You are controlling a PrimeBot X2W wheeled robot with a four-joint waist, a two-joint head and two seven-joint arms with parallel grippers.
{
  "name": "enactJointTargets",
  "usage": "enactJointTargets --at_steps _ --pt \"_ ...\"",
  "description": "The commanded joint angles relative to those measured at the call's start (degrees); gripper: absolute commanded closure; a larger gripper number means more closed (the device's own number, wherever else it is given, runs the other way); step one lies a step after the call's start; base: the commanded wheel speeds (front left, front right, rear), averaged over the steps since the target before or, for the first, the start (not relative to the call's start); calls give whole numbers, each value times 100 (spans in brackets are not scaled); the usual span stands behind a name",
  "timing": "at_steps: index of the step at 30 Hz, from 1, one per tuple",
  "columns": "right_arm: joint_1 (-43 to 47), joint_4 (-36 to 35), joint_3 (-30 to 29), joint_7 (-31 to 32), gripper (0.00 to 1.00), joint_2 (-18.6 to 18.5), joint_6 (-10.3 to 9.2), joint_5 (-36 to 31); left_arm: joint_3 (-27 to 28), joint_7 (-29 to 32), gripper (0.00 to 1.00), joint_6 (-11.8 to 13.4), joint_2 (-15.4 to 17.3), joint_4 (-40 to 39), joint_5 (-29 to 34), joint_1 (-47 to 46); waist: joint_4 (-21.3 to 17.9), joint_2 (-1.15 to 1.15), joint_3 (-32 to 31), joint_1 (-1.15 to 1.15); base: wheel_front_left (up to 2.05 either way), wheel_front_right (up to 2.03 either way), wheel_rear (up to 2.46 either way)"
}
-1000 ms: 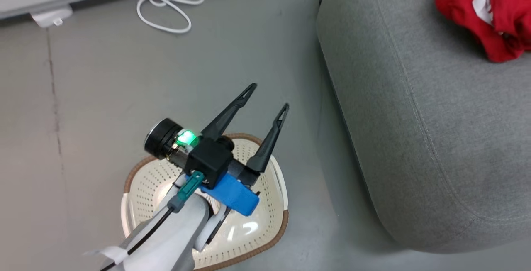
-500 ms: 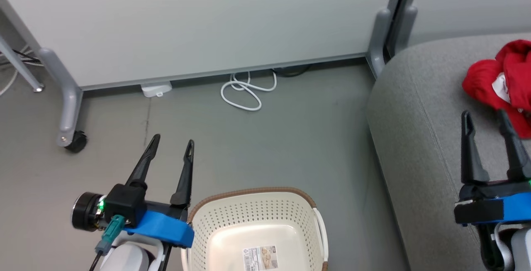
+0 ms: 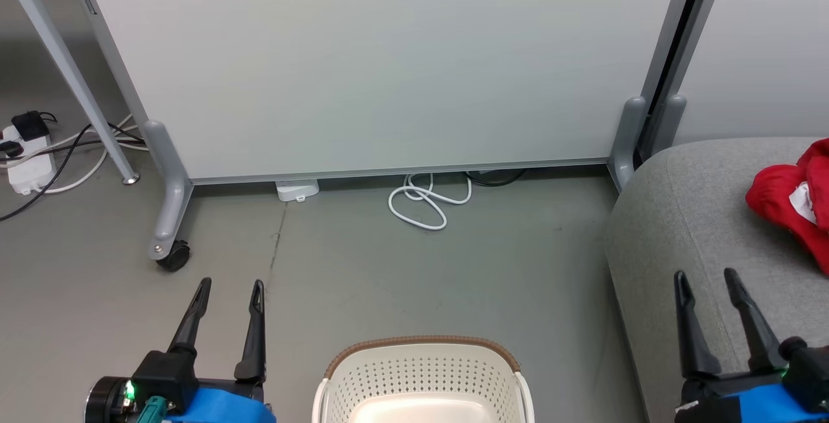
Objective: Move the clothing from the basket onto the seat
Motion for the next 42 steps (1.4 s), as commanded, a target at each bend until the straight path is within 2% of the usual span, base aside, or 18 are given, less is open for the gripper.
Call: enactJointTargets --at_steps 1,13,14,15,20,42 --pt "159 -29 17 -18 0 55 3 -63 34 -26 0 -52 -23 15 74 92 -27 0 -16 1 0 0 0" --pt "291 -36 127 -18 0 259 3 -261 225 -26 0 -294 -247 131 368 143 -106 0 -27 1 0 0 0" --pt "281 -36 123 -18 0 266 3 -265 248 -26 0 -252 -256 149 417 139 -103 0 -29 1 0 0 0" --pt "286 -39 126 0 100 250 0 -239 240 0 100 -251 -254 143 392 146 -105 0 -29 1 0 0 0" --pt "328 196 128 60 100 282 0 -130 253 62 100 -258 -320 360 291 262 -109 0 -26 1 0 0 0" --pt "-9 357 7 649 100 321 0 2149 723 648 100 -410 -497 306 -1973 21 -168 0 38 1 0 0 0"
